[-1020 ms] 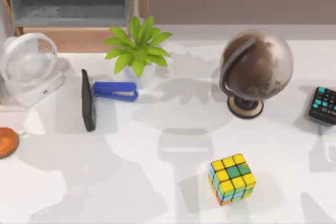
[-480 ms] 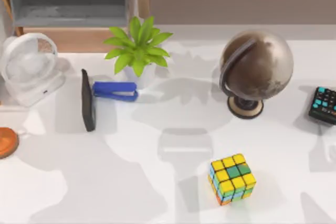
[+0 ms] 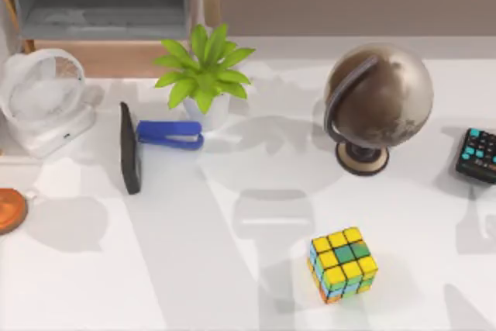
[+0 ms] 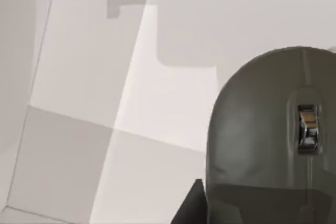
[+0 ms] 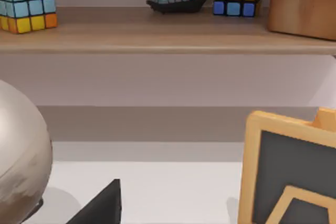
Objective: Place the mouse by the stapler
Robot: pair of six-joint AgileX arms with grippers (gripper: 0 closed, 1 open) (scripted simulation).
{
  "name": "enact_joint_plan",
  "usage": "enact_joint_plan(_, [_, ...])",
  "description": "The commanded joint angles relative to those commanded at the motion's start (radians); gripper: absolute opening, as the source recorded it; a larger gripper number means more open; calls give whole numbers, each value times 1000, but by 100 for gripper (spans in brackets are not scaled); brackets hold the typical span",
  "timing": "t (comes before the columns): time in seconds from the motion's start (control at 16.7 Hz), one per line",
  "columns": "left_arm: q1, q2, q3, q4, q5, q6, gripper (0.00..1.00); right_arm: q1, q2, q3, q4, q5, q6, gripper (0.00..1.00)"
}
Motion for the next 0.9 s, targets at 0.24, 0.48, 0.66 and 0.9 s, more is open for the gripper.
enact_joint_plan(0.24, [-92, -175, -117, 29, -8, -105, 0, 0, 0, 0, 0, 0, 0, 100])
enact_joint_plan(0.48, [-244, -342, -277, 76, -15, -227, 0, 0, 0, 0, 0, 0, 0, 100])
enact_joint_plan(0.66, [-382, -448, -419, 120, -21, -325, 0, 0, 0, 0, 0, 0, 0, 100])
enact_joint_plan(0.9, [-580, -549, -627, 188, -32, -458, 0, 0, 0, 0, 0, 0, 0, 100])
